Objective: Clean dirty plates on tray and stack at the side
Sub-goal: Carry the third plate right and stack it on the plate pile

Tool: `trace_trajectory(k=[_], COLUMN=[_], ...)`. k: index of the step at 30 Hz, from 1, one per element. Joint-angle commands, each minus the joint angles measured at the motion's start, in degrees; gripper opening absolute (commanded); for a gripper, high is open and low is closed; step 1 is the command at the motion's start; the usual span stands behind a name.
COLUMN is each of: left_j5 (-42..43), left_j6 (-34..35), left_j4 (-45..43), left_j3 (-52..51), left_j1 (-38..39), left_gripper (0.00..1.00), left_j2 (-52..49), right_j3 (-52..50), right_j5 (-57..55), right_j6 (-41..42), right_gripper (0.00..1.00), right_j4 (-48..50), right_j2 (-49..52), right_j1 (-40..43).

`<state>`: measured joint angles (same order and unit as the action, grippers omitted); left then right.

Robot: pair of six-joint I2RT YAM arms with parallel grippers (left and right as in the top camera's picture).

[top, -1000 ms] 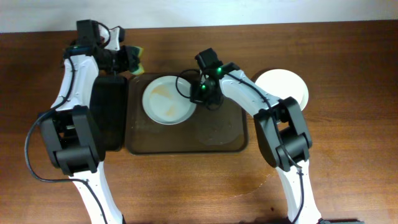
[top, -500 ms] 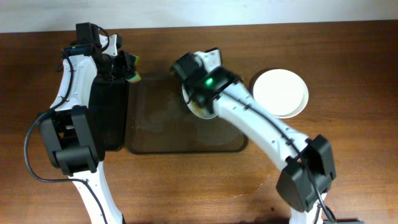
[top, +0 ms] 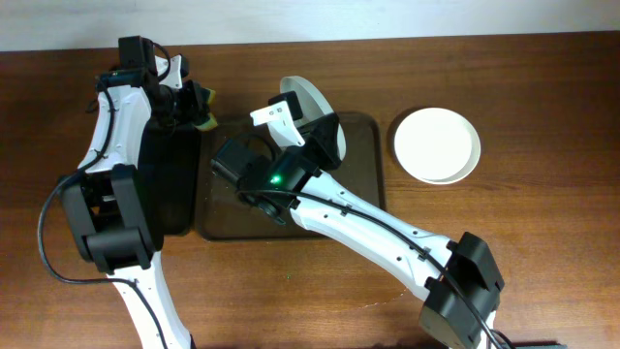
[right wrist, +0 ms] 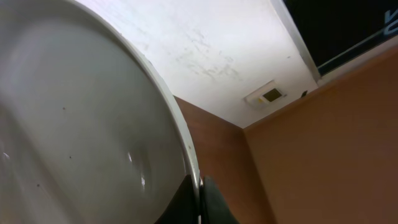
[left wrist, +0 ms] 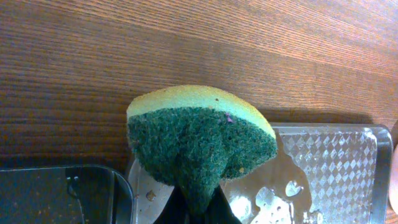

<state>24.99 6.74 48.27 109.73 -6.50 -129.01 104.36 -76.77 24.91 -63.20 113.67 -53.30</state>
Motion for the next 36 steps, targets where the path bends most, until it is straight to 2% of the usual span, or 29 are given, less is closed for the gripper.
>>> trace_trajectory(k=[1,2,4,7,10,13,15,18,20,23,25,32,33,34,36], left_j5=[-1.1,-1.1,-1.2,-3.7,-4.1,-6.7,-11.5,-23.8,-28.1,-29.5,-32.2,-34.5,-35.9,-38.2,-41.2], left_j6=[0.0,0.0,0.0,0.0,0.0,0.1,0.1,0.1,0.1,0.1,0.1,0.1,0.1,0.1,0.1], left_j4=[0.3,0.3,0.3,0.5,0.5,1.5,4.1,10.4,13.0,16.2,18.1,21.5,21.6,21.7,22.3], left_j3=[0.9,0.9,0.9,0.9,0.9,0.9,0.9,0.9,0.9,0.9,0.9,0.9,0.9,0.9,0.9], left_j1=[0.1,0.1,0.1,0.1,0.1,0.1,0.1,0.0,0.1,0.1,0.0,0.0,0.0,0.0,0.0], left_gripper=[0.01,0.01,0.01,0.01,0.01,0.01,0.01,0.01,0.01,0.01,0.01,0.01,0.01,0.01,0.01], left_j2=[0.3,0.3,0.3,0.3,0.3,0.3,0.3,0.3,0.3,0.3,0.3,0.3,0.3,0.3,0.3], right_j3=[0.6,0.6,0.6,0.6,0.5,0.5,-0.4,-6.4,-11.7,-18.8,-22.6,-23.8,-23.8,-23.8,-23.8], right_j5=[8.0,12.2,28.9,55.7,71.6,73.8,73.8,73.8,73.8,73.8,73.8,79.4,81.8,82.9,84.1], right_j6=[3.2,3.3,3.2,-0.1,-0.5,-0.5,-0.5,-0.5,-0.5,0.2,1.0,1.0,0.3,-0.4,-0.7], right_gripper=[0.04,0.04,0.04,0.04,0.04,0.04,0.04,0.04,0.04,0.04,0.08,0.09,0.34,0.66,0.79], right_j4=[-0.5,-0.4,0.6,3.5,3.5,0.2,-0.5,3.6,8.7,16.1,19.2,16.1,15.4,15.1,14.3], right_j2=[-0.8,-0.8,-1.0,-1.4,-1.3,-0.7,0.1,0.8,0.9,1.0,1.0,1.0,1.0,1.0,1.0], right_j1=[2.5,3.8,10.1,24.0,38.1,49.7,55.3,61.9,63.6,63.7,63.7,63.7,63.7,63.7,63.7])
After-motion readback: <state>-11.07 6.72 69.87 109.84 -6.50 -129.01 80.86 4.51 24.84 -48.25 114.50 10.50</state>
